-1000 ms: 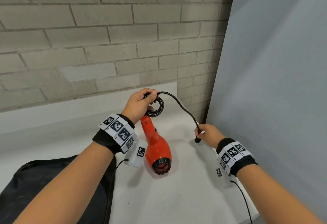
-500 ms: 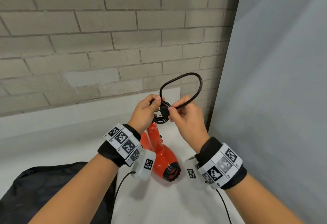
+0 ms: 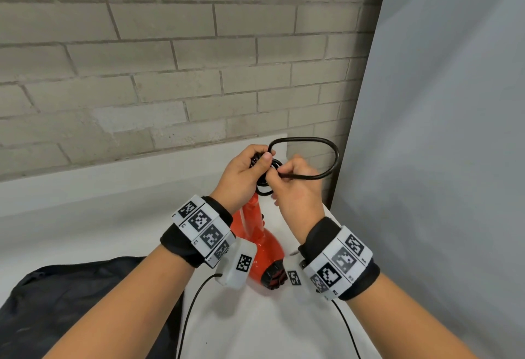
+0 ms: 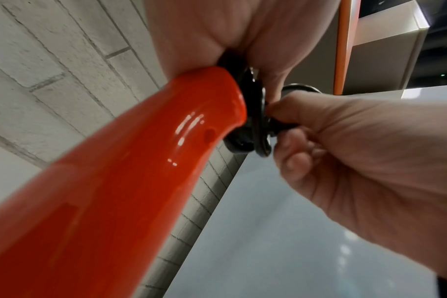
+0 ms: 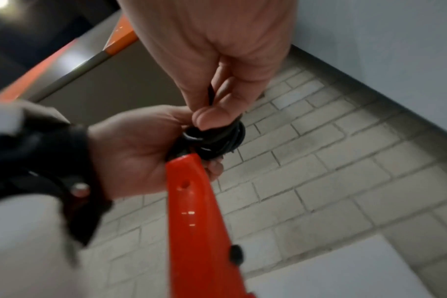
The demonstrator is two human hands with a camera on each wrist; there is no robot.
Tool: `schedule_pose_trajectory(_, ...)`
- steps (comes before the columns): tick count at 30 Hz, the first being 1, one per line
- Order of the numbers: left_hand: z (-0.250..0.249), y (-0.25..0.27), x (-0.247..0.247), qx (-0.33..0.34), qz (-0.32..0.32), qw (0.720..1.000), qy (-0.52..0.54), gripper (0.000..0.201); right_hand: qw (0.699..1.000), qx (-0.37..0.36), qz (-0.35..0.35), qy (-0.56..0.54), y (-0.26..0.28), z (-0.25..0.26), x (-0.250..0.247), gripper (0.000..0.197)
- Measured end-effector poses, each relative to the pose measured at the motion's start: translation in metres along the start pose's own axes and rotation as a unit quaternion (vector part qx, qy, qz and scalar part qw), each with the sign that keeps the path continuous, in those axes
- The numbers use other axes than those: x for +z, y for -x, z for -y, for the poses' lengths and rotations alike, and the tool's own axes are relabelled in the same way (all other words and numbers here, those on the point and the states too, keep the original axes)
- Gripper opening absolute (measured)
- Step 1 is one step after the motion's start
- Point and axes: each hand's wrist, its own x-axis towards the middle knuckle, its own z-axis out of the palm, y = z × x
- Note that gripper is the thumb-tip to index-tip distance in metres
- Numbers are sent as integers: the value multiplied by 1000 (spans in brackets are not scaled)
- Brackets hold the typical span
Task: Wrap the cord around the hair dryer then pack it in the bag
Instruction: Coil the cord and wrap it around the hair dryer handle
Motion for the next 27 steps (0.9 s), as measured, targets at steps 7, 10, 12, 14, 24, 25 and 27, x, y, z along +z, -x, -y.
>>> schedule_pose_trajectory(7, 1, -1, -14, -10, -23, 1000, 0, 14, 992, -11, 123, 32, -20, -9, -3, 52)
schedule_pose_trajectory(10, 1, 0, -19, -18, -9, 1000, 20, 14, 976, 21, 219, -10, -23, -9, -4, 55)
schedule_pose_trajectory(12, 0, 1, -19, -19, -4, 999, 31, 15, 973, -12, 226, 32, -19, -6, 0, 52)
schedule_pose_trajectory(14, -1, 2, -18, -17, 3, 999, 35, 14, 973, -42, 219, 66, -14, -7, 6, 52)
schedule_pose_trajectory(24, -1, 3, -14, -25, 12, 999, 29, 16, 986, -24, 165, 28, -10, -7, 8, 55)
schedule_pose_trajectory(25, -1, 2, -16, -31, 11, 999, 30, 17, 986, -17, 164, 21, -11, -8, 8, 55)
schedule_pose_trajectory(27, -1, 1, -20, -34, 11, 999, 26, 16, 989, -18, 147, 10, -12, -11, 7, 45)
